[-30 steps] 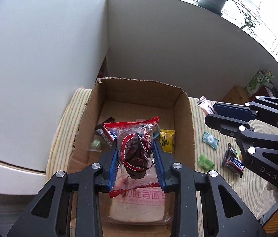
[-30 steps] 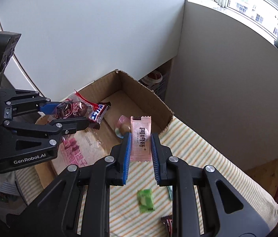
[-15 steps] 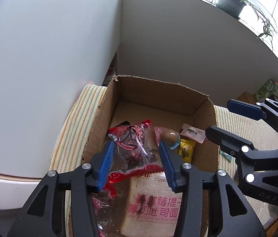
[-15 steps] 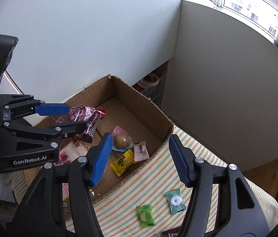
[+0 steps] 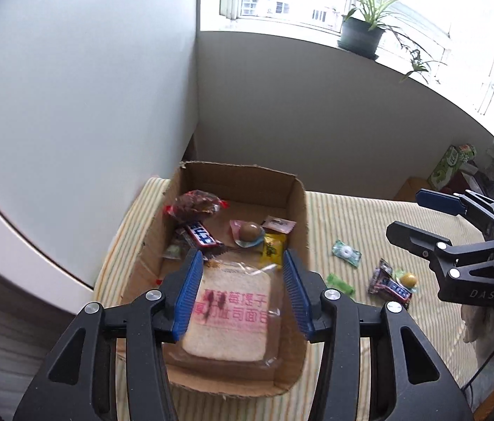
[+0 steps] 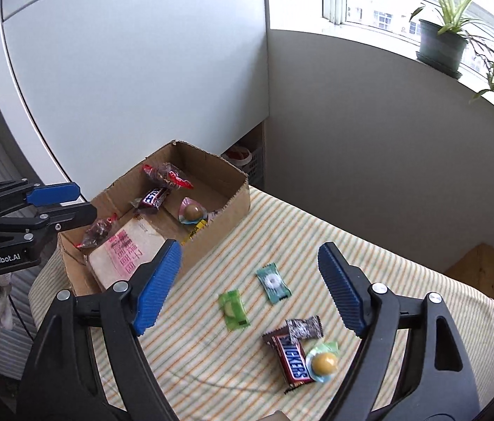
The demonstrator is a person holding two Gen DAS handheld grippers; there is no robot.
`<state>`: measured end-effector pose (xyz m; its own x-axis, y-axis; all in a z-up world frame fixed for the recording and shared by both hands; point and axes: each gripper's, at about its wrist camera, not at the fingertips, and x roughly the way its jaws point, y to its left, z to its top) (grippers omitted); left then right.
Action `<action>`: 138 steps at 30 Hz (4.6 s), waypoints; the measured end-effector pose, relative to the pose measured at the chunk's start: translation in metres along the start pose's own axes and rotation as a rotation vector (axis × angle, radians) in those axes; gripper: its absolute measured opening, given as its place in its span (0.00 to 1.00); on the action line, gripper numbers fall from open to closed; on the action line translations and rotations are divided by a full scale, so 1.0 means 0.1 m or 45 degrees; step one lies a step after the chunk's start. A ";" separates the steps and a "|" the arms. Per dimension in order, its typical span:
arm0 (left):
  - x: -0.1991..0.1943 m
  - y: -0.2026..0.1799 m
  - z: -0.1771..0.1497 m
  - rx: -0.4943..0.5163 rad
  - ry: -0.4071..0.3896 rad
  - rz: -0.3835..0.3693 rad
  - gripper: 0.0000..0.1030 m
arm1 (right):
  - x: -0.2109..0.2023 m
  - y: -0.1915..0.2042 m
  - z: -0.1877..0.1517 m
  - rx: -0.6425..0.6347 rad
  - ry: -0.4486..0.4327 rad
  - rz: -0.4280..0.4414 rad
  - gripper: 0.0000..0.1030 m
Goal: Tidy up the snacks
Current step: 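Move both tools back over the remaining snacks, then grasp the yellow cup candy with the right tool while the left tool grasps the black patterned packet, then carry both snacks into the box and open both tools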
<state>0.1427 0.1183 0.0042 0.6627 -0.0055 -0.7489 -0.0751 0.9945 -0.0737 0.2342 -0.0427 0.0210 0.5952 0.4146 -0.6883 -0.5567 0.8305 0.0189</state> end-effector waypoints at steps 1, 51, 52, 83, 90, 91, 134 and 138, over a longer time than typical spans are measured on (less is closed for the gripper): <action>-0.05 -0.05 -0.07 0.012 -0.006 -0.030 0.45 | -0.08 -0.03 -0.08 0.010 -0.015 -0.016 0.80; 1.09 -1.57 -0.20 0.292 0.339 -0.266 0.43 | 0.52 -1.25 -1.11 0.340 0.460 0.062 0.34; 1.12 -1.60 -0.17 0.297 0.355 -0.274 0.43 | 0.50 -1.25 -1.10 0.340 0.463 0.071 0.34; 1.65 -1.78 -0.06 0.396 0.622 -0.191 0.25 | 0.44 -1.47 -1.17 0.465 0.543 0.051 0.31; 1.64 -1.69 -0.04 0.377 0.628 -0.179 0.29 | 0.54 -1.33 -1.11 0.374 0.581 0.009 0.31; 1.66 -1.72 -0.02 0.371 0.630 -0.174 0.29 | 0.54 -1.30 -1.10 0.353 0.582 -0.002 0.31; 0.22 0.01 -0.08 -0.139 0.304 0.070 0.23 | 0.11 0.12 0.08 0.077 0.386 0.240 0.29; 0.20 0.23 -0.07 -0.205 0.290 0.106 0.23 | 0.27 0.40 0.24 0.007 0.386 0.275 0.29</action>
<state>0.1488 0.1402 -0.0167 0.4661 0.0343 -0.8841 -0.2515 0.9632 -0.0952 0.2417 0.0106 0.0211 0.2651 0.4520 -0.8517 -0.6473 0.7381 0.1903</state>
